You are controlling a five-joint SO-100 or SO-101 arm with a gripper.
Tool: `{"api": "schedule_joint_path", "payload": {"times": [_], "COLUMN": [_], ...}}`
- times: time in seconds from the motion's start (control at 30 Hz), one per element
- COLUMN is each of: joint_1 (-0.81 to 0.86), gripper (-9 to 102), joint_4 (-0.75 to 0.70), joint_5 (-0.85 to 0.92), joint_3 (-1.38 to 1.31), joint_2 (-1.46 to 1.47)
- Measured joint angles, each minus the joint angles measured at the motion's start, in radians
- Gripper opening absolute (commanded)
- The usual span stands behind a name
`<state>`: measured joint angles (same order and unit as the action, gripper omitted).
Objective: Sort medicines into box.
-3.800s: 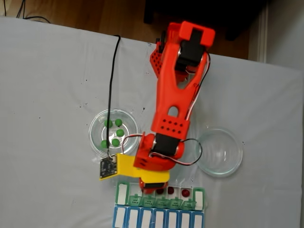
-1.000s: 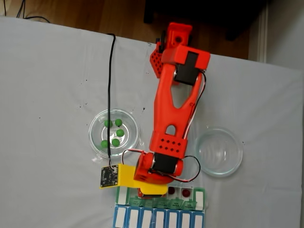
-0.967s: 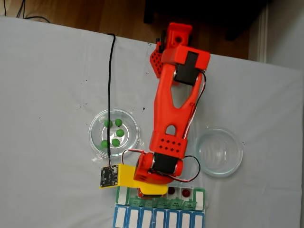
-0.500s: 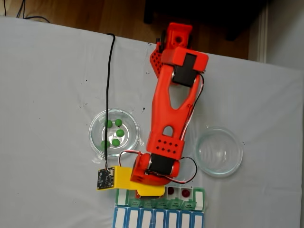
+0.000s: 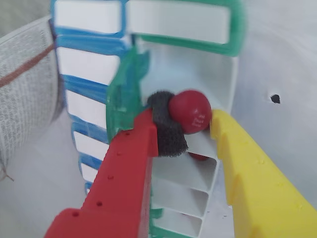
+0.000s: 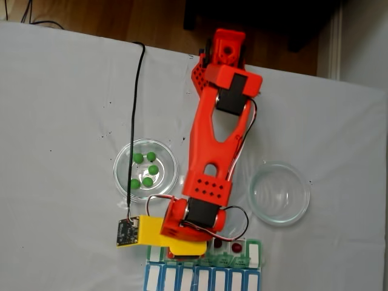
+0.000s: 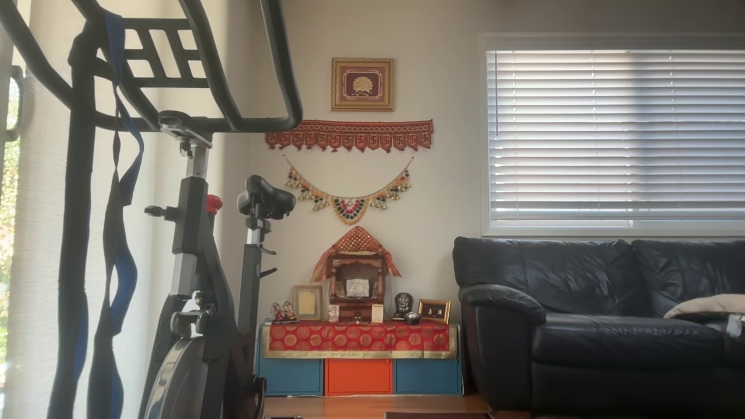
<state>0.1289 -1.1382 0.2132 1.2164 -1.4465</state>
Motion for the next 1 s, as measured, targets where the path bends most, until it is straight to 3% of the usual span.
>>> {"api": "schedule_joint_path", "payload": {"times": [0.7, 1.0], "joint_1": [0.002, 0.003], "gripper": [11, 29], "joint_4": [0.003, 0.009], "joint_5": [0.031, 0.041], "joint_3": [-0.002, 0.0], "joint_2": [0.0, 0.0]}}
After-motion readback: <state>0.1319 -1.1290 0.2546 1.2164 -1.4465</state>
